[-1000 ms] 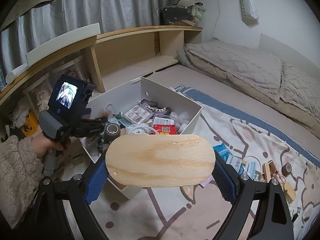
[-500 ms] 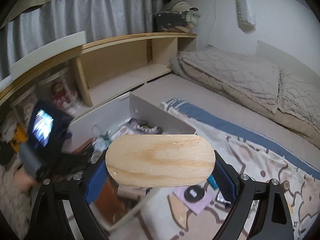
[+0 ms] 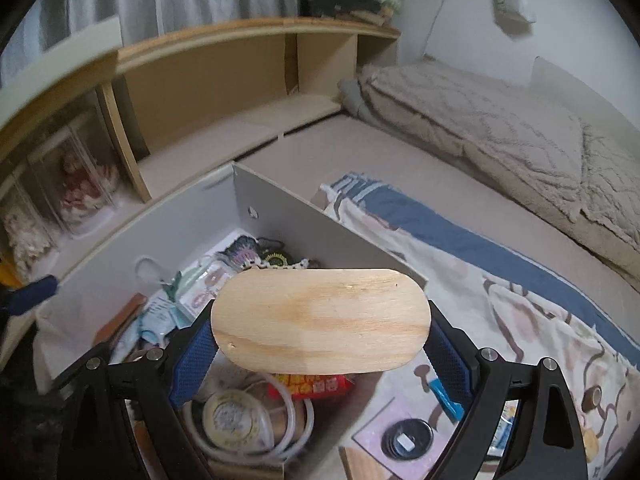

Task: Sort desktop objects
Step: 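Lower the strip and block into the white box and open both tools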

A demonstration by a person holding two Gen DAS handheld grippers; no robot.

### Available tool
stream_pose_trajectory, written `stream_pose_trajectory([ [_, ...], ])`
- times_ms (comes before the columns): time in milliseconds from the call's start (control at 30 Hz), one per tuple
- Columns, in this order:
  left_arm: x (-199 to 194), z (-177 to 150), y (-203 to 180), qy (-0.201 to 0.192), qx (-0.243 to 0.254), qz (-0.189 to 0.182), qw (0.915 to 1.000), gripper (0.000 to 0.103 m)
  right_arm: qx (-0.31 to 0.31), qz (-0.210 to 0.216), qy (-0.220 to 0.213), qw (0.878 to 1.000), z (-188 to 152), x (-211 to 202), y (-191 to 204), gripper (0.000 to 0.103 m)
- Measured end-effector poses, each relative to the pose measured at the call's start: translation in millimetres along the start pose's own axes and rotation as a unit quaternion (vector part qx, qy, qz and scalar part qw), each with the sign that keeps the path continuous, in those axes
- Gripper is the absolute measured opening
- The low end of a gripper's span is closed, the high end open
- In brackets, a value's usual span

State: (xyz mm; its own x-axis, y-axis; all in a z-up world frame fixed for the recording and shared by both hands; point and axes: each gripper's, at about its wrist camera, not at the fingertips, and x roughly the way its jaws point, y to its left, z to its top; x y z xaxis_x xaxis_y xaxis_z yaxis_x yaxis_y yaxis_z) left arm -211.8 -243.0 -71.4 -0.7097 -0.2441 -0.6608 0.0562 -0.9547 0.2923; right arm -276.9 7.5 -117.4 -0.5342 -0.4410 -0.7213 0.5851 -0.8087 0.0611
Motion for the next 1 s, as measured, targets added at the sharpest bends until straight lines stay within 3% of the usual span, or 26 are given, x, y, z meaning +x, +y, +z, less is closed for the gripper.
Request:
stream_pose_trajectory([
  [167,-8.5,3.6,-5.2,-0.015,0.004,-0.018,0.9997,0.080,-0.005,0.001,0.036,0.999,-3.0,36.5,3.9,0.094],
  [400,7.4,-0.2,-6.7,0.013,0.003,-0.021,0.9997,0.080,-0.021,-0.008,0.082,0.996,-10.0,68.3,2.9,0.094],
  [767,25.6,-6.2,2.4,0.042,-0.022,-0.025,0.9986,0.080,0.003,0.035,0.104,0.994,-8.5,80.8,-7.4,0.094],
  [1000,27.0,-7.5,3.1,0.046,-0.020,-0.023,0.9985,0.080,0.019,0.050,0.092,0.994,-7.8,78.2,-8.8,0.094],
])
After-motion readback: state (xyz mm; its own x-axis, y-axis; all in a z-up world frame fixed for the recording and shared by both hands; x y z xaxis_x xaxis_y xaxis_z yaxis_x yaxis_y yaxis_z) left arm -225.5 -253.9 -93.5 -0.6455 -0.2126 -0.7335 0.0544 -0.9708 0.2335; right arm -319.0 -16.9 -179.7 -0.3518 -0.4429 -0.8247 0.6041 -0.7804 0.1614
